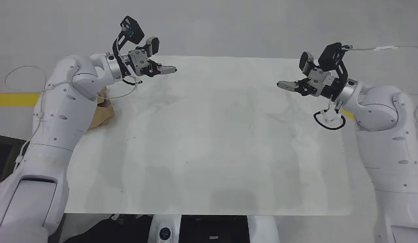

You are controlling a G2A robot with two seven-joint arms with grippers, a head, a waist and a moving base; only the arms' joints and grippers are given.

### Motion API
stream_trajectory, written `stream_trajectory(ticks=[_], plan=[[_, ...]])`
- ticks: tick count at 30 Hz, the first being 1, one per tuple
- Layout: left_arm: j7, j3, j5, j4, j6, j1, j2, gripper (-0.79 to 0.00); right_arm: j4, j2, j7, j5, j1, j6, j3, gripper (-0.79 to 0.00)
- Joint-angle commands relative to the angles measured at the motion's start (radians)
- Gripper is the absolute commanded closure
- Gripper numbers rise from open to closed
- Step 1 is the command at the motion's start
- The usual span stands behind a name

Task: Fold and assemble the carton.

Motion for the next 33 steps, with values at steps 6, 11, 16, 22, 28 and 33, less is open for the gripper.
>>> stream_trajectory(ticks=[6, 11, 16, 22, 28, 33], plan=[[0.000, 0.000, 0.000, 0.000, 0.000, 0.000, 0.000, -0.784, 0.000, 0.000, 0.000, 0.000, 0.000, 0.000, 0.000, -0.785], [0.000, 0.000, 0.000, 0.000, 0.000, 0.000, 0.000, -0.784, 0.000, 0.000, 0.000, 0.000, 0.000, 0.000, 0.000, -0.784], [0.000, 0.000, 0.000, 0.000, 0.000, 0.000, 0.000, -0.784, 0.000, 0.000, 0.000, 0.000, 0.000, 0.000, 0.000, -0.785], [0.000, 0.000, 0.000, 0.000, 0.000, 0.000, 0.000, -0.785, 0.000, 0.000, 0.000, 0.000, 0.000, 0.000, 0.000, -0.785], [0.000, 0.000, 0.000, 0.000, 0.000, 0.000, 0.000, -0.784, 0.000, 0.000, 0.000, 0.000, 0.000, 0.000, 0.000, -0.784], [0.002, -0.003, -0.022, 0.009, 0.018, 0.007, 0.000, -0.785, 0.000, 0.000, 0.000, 0.000, 0.000, 0.000, 0.000, -0.785]])
